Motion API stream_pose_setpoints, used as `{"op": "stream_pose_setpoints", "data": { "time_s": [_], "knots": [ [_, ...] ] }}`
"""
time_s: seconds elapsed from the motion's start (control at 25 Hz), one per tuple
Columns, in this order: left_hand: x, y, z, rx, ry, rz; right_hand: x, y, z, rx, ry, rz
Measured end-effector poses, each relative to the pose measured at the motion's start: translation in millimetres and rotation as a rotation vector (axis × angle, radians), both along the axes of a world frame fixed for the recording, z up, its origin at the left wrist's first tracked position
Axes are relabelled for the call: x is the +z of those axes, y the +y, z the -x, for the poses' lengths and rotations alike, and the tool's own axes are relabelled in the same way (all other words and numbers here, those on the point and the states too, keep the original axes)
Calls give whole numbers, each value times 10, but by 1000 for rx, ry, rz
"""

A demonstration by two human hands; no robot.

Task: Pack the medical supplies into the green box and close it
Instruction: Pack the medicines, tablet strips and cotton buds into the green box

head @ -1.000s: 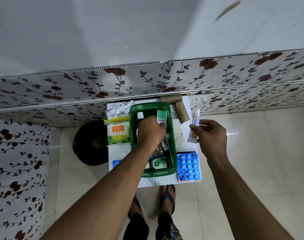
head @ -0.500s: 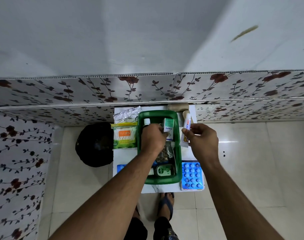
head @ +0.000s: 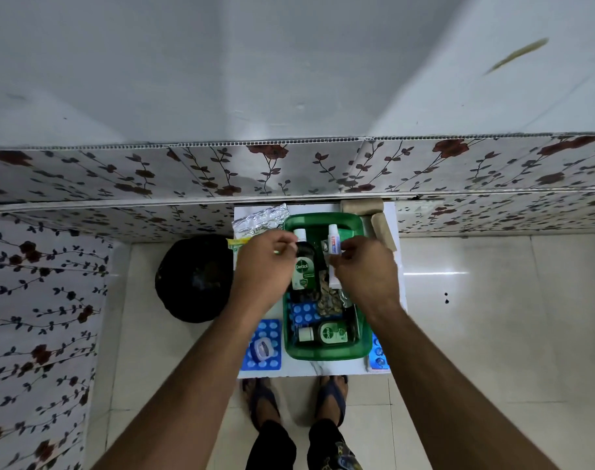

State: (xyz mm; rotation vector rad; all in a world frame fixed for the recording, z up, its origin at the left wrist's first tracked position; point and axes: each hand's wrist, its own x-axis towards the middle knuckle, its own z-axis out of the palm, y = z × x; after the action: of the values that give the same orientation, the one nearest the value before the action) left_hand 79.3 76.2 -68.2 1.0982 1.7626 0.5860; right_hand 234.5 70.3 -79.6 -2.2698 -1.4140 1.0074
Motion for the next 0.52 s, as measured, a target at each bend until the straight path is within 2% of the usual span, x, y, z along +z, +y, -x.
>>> {"op": "stream_pose_setpoints", "data": {
  "time_s": [0.16, 0.32, 0.44, 0.52],
  "knots": [
    [-101, -126, 449, 94, -3, -10, -192, 87, 273, 229, -236, 42],
    [-316, -260, 682, 86, 29, 2, -316, 104, 382, 328, -331, -18],
    [-391, -375, 758, 51, 45, 12, -230, 44, 326, 304, -309, -90],
    [-403, -494, 786, 20, 61, 19, -29, -71, 173, 173, -240, -171]
  ]
}}
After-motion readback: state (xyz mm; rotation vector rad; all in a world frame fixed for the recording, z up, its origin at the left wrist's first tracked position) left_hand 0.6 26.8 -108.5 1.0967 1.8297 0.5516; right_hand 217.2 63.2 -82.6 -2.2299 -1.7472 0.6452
